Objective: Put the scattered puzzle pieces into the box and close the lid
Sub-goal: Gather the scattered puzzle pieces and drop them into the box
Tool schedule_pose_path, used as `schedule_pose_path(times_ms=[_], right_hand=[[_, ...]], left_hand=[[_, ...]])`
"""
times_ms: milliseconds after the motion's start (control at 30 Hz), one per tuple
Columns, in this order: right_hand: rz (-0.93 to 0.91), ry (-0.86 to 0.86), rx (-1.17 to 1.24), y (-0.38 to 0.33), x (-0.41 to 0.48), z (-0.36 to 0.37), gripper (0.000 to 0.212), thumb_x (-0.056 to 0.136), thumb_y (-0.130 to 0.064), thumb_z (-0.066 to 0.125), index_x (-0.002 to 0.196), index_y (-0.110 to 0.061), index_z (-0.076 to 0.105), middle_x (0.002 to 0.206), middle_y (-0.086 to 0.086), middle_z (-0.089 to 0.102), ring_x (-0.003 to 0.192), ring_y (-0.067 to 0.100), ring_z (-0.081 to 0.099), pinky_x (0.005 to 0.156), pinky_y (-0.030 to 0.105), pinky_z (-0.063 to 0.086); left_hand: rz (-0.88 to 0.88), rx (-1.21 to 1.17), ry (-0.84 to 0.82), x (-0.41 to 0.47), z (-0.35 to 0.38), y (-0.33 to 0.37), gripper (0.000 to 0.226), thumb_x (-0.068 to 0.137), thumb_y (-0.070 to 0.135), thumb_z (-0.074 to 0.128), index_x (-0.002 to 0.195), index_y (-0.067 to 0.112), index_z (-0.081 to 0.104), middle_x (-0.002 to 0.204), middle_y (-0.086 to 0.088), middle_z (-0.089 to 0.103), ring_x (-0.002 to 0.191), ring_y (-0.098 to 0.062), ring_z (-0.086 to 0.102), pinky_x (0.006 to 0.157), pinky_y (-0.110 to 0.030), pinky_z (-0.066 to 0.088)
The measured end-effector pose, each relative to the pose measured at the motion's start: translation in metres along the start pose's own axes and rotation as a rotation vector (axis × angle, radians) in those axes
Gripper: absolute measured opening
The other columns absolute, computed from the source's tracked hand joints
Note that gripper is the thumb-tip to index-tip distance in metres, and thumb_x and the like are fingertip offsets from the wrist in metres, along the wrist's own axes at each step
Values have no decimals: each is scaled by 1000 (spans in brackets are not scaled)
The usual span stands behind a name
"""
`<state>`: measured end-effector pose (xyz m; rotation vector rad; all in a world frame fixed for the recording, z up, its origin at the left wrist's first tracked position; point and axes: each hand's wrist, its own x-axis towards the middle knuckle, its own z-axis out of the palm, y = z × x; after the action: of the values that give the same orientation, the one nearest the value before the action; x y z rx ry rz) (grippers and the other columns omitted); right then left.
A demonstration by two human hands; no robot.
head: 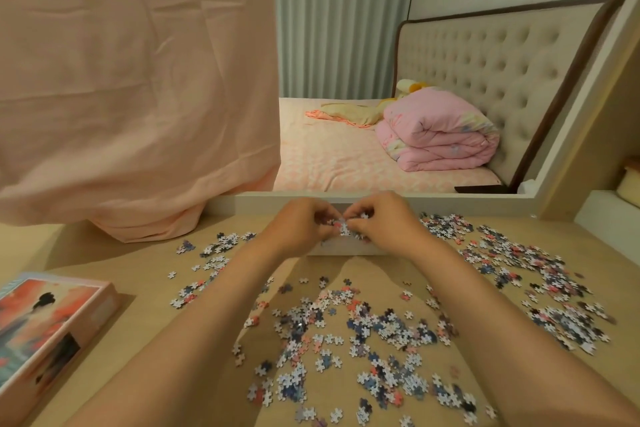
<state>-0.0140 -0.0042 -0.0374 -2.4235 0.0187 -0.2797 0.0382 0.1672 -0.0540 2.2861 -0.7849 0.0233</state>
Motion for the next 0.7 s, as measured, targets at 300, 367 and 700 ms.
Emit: schedule_pose_path(times_ms=[300,367,700], right_hand=[[7,-174,-173,22,39,7,28,101,-15,53,122,-20,72,121,6,71,100,20,64,82,26,45],[-5,-156,-138,26,36,8,29,101,-16,54,124,-20,71,126,3,69,110,18,63,90,26,45],[-9,-65,-57,36,28,12,42,90,9,56,114,-20,74,121,0,71,114,14,62,98,25,46]], left_hand=[[-41,122,-70,38,15,-20,28,91,28,68,117,20,71,109,-1,72,96,-15,65,82,-29,48],[0,208,-19,35,19,-28,24,94,28,63,116,26,72,112,3,71,99,-16,64,88,-34,50],[105,339,-9,7,30,-36,31,99,36,49,123,29,67,131,5,59,122,-16,47,104,-40,41]])
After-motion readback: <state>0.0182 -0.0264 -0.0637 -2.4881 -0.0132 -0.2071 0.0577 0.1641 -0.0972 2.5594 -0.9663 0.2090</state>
